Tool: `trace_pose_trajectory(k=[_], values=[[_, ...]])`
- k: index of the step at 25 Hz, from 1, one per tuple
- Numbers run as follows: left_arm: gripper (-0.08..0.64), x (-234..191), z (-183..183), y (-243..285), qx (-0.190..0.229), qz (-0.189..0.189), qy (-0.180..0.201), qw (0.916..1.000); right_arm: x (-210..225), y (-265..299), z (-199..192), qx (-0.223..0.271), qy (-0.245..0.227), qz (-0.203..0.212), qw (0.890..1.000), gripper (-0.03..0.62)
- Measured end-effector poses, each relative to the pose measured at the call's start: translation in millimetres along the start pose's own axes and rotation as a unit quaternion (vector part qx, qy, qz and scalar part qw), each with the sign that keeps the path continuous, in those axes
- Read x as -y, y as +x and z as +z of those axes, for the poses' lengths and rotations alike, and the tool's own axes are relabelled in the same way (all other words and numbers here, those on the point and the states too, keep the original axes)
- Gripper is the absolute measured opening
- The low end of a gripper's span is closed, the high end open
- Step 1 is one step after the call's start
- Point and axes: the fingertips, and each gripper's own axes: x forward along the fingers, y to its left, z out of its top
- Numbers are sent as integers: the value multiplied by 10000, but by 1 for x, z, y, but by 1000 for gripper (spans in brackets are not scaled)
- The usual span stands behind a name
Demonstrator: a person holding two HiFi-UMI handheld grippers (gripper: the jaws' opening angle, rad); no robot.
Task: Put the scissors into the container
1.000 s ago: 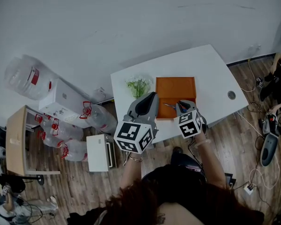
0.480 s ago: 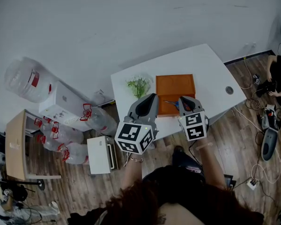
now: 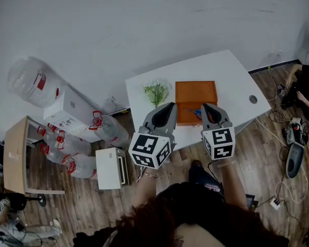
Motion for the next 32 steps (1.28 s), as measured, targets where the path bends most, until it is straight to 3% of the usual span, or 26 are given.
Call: trace_pose_trajectory(k=[15,32], values=[[23,-10,1,-7,11,22,10,10000,-7,-20,40,380,8,-129,9992,-3],[23,-3,1,20,-19,-91,64,9999,13,-16,38,349,-17,-240,9991,-3]])
